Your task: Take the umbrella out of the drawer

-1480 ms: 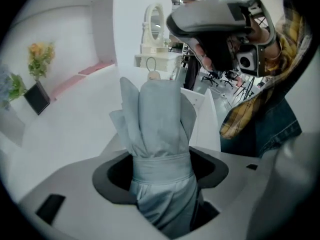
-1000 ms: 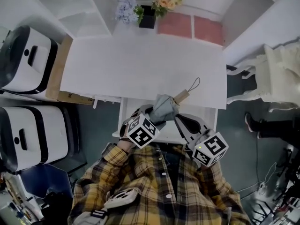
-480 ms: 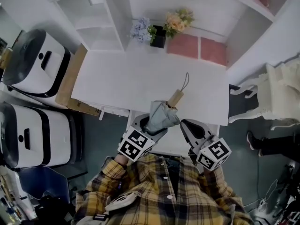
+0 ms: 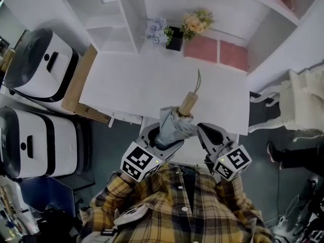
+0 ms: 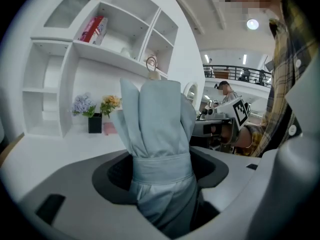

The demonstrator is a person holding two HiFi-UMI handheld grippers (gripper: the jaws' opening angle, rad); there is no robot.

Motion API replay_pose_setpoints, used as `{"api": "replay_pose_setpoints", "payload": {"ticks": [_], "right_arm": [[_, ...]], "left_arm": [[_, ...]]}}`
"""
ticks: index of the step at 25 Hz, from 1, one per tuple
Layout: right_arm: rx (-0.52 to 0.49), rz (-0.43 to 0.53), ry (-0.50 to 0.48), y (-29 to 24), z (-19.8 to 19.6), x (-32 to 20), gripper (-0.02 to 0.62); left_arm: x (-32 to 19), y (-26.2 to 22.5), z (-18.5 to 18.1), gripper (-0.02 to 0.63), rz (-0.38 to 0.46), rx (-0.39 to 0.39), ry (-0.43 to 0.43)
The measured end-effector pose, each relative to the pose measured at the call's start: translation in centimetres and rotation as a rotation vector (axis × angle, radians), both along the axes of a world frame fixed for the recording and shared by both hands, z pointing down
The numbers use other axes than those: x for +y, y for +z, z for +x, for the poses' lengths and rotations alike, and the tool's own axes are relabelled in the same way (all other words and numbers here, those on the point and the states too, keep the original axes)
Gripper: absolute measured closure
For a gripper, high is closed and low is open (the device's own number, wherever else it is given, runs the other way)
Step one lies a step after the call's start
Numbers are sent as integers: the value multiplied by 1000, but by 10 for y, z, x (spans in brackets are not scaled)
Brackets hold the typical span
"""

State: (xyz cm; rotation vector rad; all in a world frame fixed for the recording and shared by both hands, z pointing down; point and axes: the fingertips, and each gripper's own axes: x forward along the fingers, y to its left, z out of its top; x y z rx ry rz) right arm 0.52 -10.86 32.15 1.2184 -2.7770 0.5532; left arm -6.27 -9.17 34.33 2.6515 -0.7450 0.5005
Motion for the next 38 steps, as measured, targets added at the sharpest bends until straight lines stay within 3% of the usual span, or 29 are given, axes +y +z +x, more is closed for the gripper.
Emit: {"api": "replay_pose_setpoints", "payload": {"ticks": [6,13,21,38], "right_arm": [[12,17,-11,-6,-4,-1,578],[37,12,8,-5,6,2,578],[46,10,39,-1,13,6,578],[28,16,40,-4,11,4,578]], "left_arm": [[-3,-17,-2,287,14,63,-30],[4,-26,17,287,31,73,38],[4,-37,20,287,55,108,48],[3,-39,16,287,61,68,82]]}}
